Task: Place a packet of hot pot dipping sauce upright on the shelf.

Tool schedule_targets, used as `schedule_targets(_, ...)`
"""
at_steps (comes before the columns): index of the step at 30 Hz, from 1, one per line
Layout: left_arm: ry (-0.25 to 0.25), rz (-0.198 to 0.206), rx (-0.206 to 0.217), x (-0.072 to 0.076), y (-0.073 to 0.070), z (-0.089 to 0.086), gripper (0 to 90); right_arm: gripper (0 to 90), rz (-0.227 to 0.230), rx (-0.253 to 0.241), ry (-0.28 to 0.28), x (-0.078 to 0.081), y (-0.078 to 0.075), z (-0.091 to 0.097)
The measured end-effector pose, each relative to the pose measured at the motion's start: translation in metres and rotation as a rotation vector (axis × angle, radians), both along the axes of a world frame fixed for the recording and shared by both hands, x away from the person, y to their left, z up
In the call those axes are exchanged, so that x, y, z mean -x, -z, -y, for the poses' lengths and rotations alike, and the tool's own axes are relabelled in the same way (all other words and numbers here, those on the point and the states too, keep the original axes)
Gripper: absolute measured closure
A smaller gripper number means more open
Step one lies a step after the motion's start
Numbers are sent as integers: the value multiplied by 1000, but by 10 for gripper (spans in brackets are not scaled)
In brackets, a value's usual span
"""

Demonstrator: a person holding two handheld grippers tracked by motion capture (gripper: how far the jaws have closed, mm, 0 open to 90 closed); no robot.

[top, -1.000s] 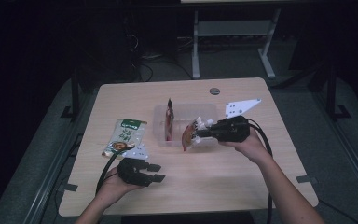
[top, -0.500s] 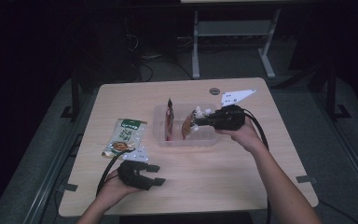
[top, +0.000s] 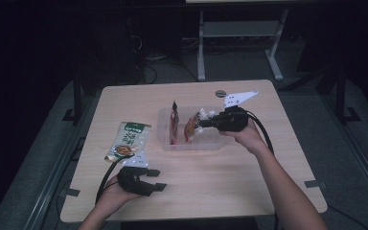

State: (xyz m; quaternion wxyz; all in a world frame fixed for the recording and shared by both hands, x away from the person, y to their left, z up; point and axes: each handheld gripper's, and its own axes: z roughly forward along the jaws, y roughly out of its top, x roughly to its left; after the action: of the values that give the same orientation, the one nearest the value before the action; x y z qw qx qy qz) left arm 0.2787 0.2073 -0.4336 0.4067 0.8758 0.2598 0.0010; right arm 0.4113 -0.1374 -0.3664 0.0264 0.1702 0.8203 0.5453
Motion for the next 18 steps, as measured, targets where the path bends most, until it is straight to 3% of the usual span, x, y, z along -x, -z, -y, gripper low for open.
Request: schedule_targets(18, -1, -18, -4, 1, 4, 3, 391, 887, -26, 33, 10, -6, 19, -15)
